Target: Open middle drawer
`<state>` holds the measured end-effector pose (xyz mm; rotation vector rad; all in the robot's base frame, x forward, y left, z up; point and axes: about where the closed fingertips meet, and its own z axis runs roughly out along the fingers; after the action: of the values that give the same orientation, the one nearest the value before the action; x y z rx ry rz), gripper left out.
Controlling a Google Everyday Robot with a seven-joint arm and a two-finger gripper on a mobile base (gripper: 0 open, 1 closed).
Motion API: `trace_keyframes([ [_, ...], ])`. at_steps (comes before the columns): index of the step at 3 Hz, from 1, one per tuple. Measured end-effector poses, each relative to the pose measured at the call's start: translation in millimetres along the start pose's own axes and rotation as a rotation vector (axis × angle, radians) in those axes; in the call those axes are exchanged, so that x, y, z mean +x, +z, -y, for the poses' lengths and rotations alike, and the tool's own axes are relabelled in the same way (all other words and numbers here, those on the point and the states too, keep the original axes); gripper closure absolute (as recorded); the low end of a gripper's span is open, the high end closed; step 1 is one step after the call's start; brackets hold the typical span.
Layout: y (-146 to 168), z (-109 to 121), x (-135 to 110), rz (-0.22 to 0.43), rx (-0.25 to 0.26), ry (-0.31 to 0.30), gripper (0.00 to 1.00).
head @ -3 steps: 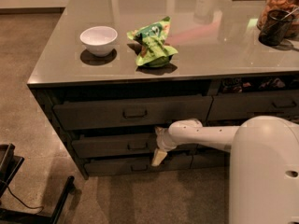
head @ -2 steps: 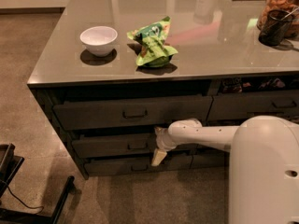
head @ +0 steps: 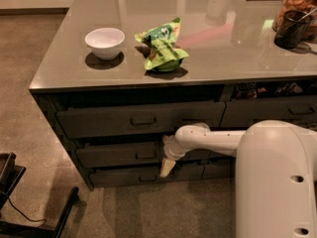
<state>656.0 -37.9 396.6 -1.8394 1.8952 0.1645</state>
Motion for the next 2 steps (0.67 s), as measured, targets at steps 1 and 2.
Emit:
trace_keyframes([
  [1,2.0,-4.1,1.9,-0.016,-0.033,0.002,0.19],
  [2,-1.6,-11.1,4.9,-0.032,-0.055,0.006,0.42],
])
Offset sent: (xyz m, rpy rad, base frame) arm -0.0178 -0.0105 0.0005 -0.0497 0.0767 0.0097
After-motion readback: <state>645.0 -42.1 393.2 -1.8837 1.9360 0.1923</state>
